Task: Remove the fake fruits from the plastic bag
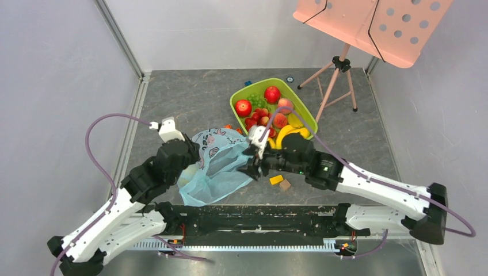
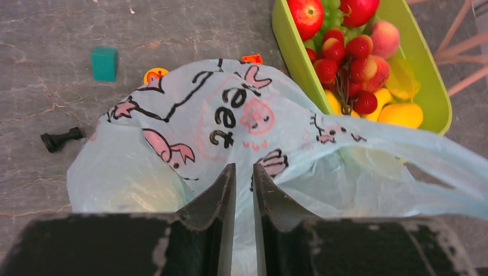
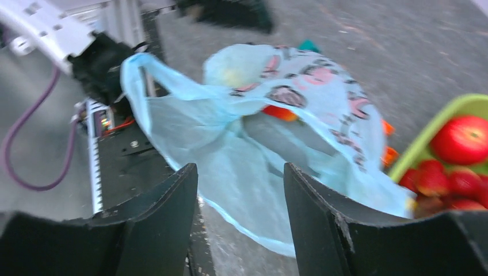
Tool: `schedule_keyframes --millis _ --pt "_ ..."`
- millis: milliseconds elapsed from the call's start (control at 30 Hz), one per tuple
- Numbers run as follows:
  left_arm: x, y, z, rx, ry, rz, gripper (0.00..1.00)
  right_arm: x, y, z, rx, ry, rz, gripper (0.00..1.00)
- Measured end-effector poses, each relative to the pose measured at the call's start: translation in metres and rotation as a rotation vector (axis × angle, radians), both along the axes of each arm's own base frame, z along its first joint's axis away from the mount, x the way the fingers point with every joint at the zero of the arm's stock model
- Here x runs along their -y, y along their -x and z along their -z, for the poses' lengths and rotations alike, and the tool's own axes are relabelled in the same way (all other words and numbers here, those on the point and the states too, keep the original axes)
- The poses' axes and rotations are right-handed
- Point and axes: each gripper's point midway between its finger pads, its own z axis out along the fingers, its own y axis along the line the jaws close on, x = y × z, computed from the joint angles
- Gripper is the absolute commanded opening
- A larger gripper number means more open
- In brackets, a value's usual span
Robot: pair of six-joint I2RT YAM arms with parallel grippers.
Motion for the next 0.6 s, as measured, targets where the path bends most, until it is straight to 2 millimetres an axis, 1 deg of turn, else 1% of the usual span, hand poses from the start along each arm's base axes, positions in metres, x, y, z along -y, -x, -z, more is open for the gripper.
schedule_keyframes --millis 33,100,167,200,233,333,400,500,600 --pt "-0.004 -0.005 -0.004 -0.001 0.001 -0.017 0.22 -0.010 0.010 0.005 0.003 0.012 -0.048 0.57" --pt "-0.011 -0.016 -0.004 -0.014 0.008 -0.050 0.21 -0.024 0.020 0.016 0.002 0.033 -0.105 0.55" --pt "-0.020 -0.027 0.003 -0.048 0.010 -0.090 0.19 -0.039 0.025 0.037 -0.003 0.071 -0.150 0.53" --pt "-0.025 -0.033 0.009 -0.067 0.020 -0.111 0.17 -0.043 0.024 0.047 -0.008 0.087 -0.158 0.52" --pt "-0.030 -0.037 0.015 -0.083 0.029 -0.129 0.16 -0.047 0.023 0.059 -0.009 0.103 -0.161 0.51" --pt "-0.046 -0.048 0.045 -0.159 0.042 -0.191 0.12 -0.052 0.017 0.094 -0.025 0.165 -0.159 0.48" --pt "-0.051 -0.052 0.062 -0.204 0.044 -0.208 0.09 -0.056 0.011 0.115 -0.036 0.206 -0.154 0.46" --pt "-0.044 -0.058 0.087 -0.266 0.050 -0.188 0.07 -0.060 0.000 0.141 -0.053 0.252 -0.138 0.44" --pt "-0.038 -0.064 0.107 -0.313 0.043 -0.176 0.07 -0.060 -0.018 0.154 -0.070 0.256 -0.111 0.45"
